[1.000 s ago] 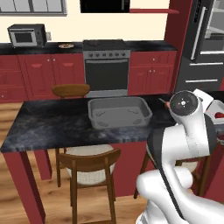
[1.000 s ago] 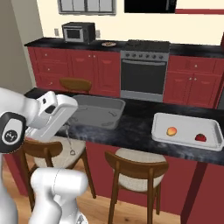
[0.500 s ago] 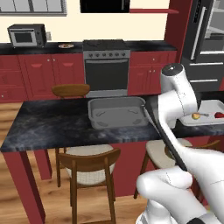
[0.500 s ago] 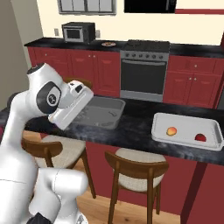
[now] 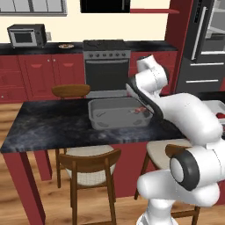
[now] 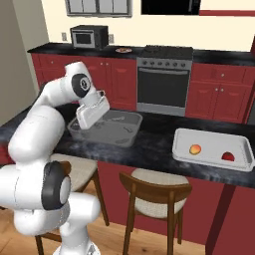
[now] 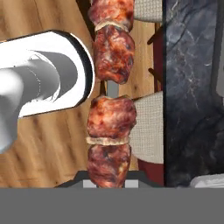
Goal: Place the cold items (mango and tomato) from the fridge in one tupperware on the dining counter. Place the warm items (kebab skewer and hot dog) in the stove area in another tupperware.
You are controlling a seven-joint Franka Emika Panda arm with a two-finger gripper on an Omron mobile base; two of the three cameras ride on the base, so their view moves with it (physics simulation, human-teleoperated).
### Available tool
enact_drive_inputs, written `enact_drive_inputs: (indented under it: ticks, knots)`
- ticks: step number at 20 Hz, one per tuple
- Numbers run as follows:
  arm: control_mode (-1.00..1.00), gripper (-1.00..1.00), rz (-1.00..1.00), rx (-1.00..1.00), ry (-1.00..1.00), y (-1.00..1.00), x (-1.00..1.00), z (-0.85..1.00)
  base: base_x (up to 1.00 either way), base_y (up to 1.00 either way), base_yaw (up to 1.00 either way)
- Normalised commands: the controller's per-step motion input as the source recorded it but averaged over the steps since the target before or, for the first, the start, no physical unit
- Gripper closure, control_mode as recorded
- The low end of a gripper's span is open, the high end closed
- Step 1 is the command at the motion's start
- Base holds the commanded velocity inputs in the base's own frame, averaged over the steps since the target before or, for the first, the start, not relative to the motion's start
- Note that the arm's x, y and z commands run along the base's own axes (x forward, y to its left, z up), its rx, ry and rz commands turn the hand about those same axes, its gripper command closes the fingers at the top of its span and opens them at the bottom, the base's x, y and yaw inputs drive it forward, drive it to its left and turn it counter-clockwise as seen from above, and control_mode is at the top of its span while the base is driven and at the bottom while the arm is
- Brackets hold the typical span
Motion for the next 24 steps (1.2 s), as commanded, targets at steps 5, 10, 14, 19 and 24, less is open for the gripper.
enact_drive_inputs:
  ticks: [5,10,14,19,24]
  knots:
    - [-1.0,1.0,0.22,0.0,0.34,0.35,0.93,-0.51,0.0,0.0,0.0]
    - [-1.0,1.0,0.05,0.0,0.18,0.37,0.72,-0.33,0.0,0.0,0.0]
    - [-1.0,1.0,-0.1,0.0,0.07,0.38,0.35,-0.25,0.0,0.0,0.0]
    - [-1.0,1.0,-0.19,0.0,0.02,0.21,0.31,-0.31,0.0,0.0,0.0]
    - [-1.0,1.0,-0.17,0.0,0.0,0.01,0.31,-0.33,0.0,0.0,0.0]
